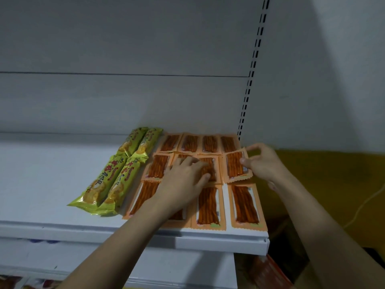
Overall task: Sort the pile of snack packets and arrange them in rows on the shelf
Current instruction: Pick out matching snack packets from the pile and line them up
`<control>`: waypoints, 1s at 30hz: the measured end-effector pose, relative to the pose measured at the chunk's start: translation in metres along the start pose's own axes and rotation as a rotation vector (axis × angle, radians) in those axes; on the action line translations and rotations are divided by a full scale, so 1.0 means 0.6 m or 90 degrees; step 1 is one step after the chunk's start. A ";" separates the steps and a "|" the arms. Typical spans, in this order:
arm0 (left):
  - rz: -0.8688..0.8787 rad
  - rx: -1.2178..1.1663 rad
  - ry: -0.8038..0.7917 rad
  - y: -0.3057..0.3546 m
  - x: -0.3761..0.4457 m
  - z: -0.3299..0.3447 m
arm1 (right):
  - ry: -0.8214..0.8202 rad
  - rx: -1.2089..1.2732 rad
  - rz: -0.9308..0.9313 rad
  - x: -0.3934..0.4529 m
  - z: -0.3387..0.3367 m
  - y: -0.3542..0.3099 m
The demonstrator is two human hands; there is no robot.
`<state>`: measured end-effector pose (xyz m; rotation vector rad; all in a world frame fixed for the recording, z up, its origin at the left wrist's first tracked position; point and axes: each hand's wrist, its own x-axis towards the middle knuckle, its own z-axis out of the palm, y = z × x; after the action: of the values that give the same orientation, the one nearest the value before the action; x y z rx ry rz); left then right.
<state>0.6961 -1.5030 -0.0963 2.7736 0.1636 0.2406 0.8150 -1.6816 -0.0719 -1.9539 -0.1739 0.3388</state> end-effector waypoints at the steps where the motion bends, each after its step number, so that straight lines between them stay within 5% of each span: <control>1: 0.001 0.017 -0.026 0.001 0.001 0.002 | 0.000 -0.011 0.007 0.003 -0.001 0.008; 8: -0.001 0.035 -0.071 0.000 0.012 0.017 | 0.070 -0.268 -0.058 0.028 0.016 0.040; 15: 0.007 0.036 -0.062 -0.003 0.012 0.000 | 0.178 -0.340 -0.190 0.011 0.033 0.015; 21: 0.020 0.114 0.086 -0.058 -0.032 -0.091 | 0.014 -0.305 -0.324 -0.029 0.152 -0.089; 30: -0.239 0.141 0.137 -0.347 -0.254 -0.264 | -0.263 -0.346 -0.447 -0.144 0.488 -0.223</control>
<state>0.5003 -1.2780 -0.0457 2.8533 0.7995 0.4442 0.6454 -1.3961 -0.0430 -2.1656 -1.2949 0.2306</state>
